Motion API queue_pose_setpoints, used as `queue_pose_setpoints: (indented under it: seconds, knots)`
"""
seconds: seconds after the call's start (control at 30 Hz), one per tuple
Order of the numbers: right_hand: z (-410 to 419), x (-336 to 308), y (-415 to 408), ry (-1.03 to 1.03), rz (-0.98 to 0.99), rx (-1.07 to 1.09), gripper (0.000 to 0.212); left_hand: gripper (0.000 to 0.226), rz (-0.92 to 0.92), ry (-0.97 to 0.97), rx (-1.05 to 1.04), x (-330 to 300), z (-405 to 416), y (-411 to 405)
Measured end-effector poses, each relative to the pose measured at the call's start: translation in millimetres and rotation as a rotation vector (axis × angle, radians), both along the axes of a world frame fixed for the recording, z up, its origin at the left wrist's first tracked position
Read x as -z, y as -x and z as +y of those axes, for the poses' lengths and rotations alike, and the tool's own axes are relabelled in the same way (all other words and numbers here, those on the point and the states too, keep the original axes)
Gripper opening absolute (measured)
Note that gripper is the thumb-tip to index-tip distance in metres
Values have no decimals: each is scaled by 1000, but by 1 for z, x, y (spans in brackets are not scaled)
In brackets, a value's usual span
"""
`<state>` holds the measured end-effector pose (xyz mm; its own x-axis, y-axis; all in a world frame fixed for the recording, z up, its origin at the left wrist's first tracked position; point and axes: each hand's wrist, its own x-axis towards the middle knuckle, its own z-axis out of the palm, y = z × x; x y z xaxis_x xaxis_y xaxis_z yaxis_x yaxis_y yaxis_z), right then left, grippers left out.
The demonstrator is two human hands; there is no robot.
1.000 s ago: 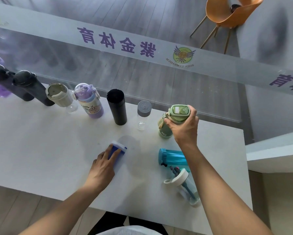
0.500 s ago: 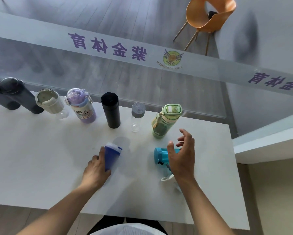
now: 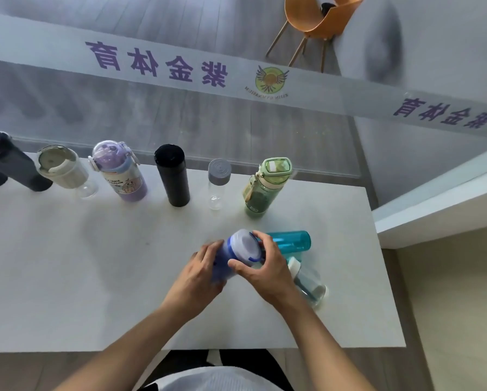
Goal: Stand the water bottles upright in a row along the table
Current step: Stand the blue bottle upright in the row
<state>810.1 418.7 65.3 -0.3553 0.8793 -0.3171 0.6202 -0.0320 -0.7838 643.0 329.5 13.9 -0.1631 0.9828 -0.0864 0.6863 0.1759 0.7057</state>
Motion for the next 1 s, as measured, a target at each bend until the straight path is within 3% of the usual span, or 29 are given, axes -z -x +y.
queue_pose_setpoints:
  seconds: [0.1, 0.23, 0.43, 0.73, 1.0]
  knots:
    - [9, -11, -14, -9, 38, 45, 74, 82, -23, -31, 27, -7, 11, -18]
    - [28, -26, -38, -54, 110, 69, 71, 82, 37, -58, 65, -15, 37, -38]
    - [72, -38, -84, -189, 165, 41, 76, 71, 317, -120, 28, -46, 70, -73]
    - [150, -38, -127, -338, 204, 2, 75, 55, 421, 66, -124, -54, 90, -115]
    - [196, -6, -126, -356, 70, -60, 87, 49, 460, 179, -168, -56, 81, -125]
